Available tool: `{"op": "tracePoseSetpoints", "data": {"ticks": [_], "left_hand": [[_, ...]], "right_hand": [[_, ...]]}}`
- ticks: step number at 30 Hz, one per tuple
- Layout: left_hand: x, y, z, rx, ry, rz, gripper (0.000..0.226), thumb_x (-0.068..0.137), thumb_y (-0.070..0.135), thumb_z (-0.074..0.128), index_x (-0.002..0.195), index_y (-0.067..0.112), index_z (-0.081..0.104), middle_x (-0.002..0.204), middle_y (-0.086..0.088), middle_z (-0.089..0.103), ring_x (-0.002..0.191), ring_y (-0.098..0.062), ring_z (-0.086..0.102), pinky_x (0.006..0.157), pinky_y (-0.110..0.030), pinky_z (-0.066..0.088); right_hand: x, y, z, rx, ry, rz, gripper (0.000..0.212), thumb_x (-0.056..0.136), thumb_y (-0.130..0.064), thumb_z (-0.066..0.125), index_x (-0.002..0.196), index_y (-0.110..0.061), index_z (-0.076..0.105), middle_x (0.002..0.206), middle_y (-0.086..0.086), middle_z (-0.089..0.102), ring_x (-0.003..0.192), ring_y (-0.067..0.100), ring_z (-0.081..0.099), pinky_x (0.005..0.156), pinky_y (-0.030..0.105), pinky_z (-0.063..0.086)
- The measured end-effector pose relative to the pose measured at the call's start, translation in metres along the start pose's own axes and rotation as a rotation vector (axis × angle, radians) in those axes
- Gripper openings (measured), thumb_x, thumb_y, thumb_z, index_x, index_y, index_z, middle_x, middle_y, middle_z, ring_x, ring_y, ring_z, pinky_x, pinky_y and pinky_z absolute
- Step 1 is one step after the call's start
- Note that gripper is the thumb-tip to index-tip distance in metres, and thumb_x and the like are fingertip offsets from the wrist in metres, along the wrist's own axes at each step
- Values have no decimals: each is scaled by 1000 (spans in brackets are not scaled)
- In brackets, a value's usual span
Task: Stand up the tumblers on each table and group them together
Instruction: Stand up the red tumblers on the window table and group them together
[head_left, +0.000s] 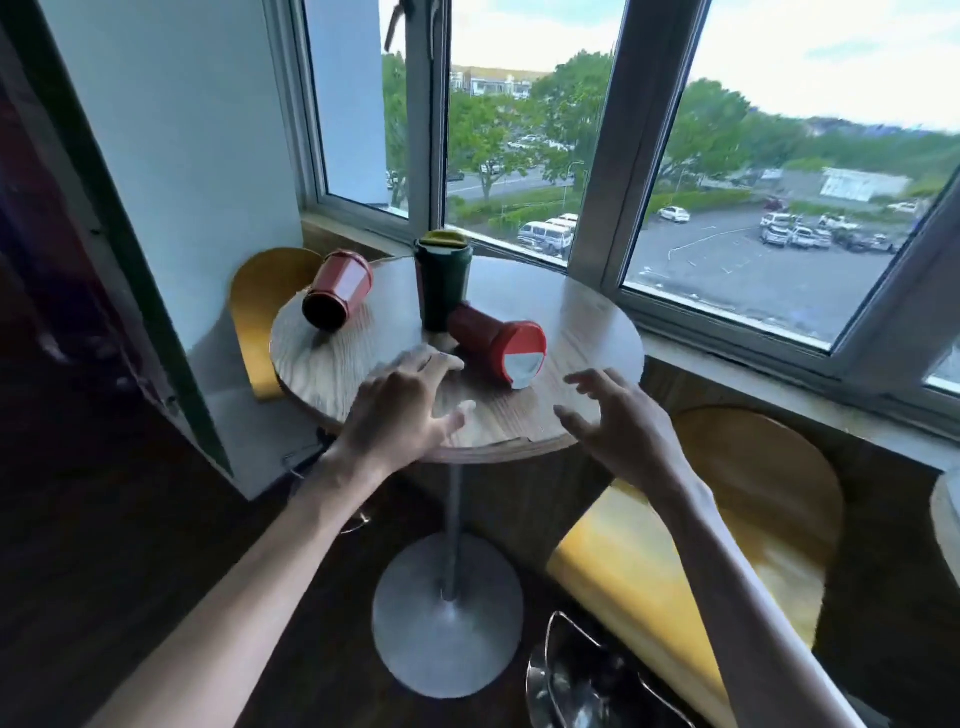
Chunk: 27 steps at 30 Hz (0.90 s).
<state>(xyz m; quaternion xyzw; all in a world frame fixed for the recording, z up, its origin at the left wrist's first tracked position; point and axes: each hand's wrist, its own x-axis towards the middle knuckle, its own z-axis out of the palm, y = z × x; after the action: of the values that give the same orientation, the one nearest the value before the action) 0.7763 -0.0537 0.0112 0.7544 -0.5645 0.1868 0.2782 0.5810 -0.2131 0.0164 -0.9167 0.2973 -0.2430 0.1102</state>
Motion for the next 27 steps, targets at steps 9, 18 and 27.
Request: {"op": "tracePoseSetpoints", "data": {"ticks": [9, 18, 27], "left_hand": [[101, -50, 61, -58, -271, 292, 83, 71, 55, 72, 139, 29, 32, 145, -3, 38, 134, -22, 35, 111, -46, 33], [121, -62, 91, -149, -197, 407, 79, 76, 47, 72, 141, 28, 32, 141, -5, 45, 131, -22, 42, 108, -43, 39], [155, -38, 68, -882, -130, 0, 78, 70, 34, 79, 136, 29, 38, 129, 17, 50, 119, 7, 50, 94, -14, 46]], "right_hand": [[92, 24, 43, 415, -135, 125, 66, 83, -30, 70, 138, -20, 35, 130, 3, 45, 108, 11, 50, 85, 23, 47], [112, 48, 56, 841, -228, 107, 47, 86, -12, 67, 125, -25, 45, 106, 4, 58, 88, 3, 66, 73, 22, 54], [141, 50, 2, 976, -131, -56, 85, 65, -50, 80, 133, -11, 47, 132, 14, 55, 115, 23, 59, 94, 35, 49]]}}
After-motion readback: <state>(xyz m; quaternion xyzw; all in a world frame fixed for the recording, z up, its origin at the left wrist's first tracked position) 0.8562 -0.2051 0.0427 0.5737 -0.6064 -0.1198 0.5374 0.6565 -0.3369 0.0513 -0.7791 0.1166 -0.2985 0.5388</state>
